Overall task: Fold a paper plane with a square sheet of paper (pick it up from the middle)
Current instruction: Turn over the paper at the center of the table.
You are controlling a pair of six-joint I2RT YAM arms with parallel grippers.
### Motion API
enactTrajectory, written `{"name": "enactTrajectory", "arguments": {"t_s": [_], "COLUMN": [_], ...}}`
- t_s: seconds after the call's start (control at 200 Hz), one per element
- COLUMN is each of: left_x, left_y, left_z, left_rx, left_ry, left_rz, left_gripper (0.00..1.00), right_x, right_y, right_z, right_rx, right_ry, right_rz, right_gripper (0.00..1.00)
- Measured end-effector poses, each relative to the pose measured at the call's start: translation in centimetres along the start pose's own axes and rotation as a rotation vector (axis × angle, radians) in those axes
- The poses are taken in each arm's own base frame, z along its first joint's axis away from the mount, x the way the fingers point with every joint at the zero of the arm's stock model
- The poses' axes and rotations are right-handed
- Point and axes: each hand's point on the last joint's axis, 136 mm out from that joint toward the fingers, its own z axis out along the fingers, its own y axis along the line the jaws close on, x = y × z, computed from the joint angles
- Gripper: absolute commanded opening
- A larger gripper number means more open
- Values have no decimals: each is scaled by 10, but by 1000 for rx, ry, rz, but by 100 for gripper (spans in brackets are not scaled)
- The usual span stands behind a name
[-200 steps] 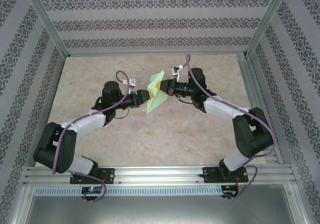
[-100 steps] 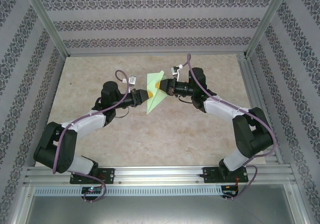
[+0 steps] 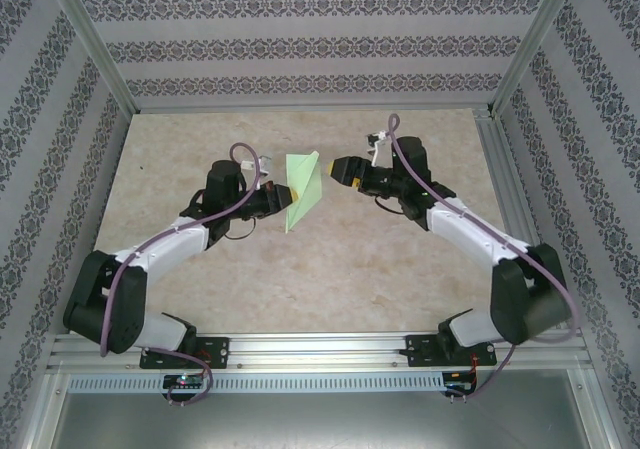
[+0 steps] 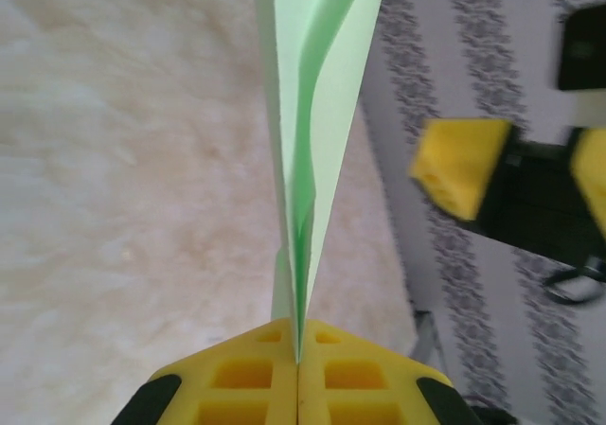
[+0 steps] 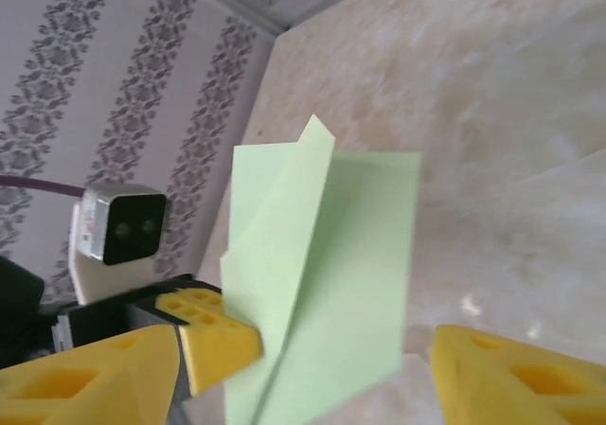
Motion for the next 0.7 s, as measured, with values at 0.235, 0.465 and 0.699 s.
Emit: {"name": "enactTrajectory", "arguments": {"t_s": [0.235,0.465,0.699], "left_x": [-21,-21,-4], "left_y": [20,58,107], "left_z": [-24,-38,-22], "left_rx": [-448,-947,-1245], "left_ry": [-54,-6,124], "left_rz": [198,383,504], "left_gripper": [8,8,17], "right_x": [-3,3,3], "right_y": [-28,-58,-69], "right_z": [-33,-42,-48], "right_rx": [216,353,404], "right_ry": [-114,-130,-143], "right_rz": [-96,-92,-87], "right_gripper": [82,82,82]}}
